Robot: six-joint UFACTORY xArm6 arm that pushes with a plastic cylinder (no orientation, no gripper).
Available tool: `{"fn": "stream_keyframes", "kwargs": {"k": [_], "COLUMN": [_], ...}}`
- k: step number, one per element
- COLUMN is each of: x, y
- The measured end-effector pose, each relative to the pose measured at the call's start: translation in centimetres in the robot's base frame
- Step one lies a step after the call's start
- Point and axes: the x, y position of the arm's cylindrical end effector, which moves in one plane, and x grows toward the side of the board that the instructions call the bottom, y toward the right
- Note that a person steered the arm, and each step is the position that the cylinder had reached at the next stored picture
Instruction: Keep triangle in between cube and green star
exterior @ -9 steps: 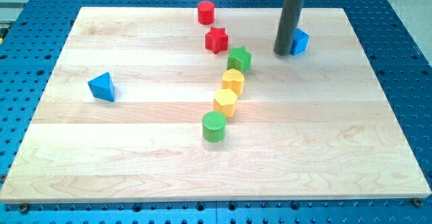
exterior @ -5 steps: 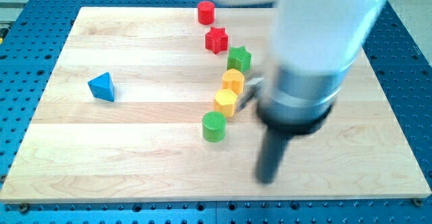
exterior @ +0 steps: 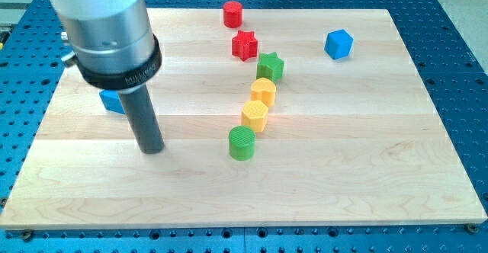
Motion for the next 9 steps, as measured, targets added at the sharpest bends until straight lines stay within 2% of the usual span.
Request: {"fn": "stream_keyframes", "kwargs": {"k": [1,2,3,4,5,6,7,8,9], "x": [-0.1,-3.8,-10.2,-12.5,-8.9,-8.4,-13.2,-15.5,-13.8], "y": [-8.5,-9.4,-4.5,-3.1,-6.3,-2.3,-0.2,0.9,0.7]}}
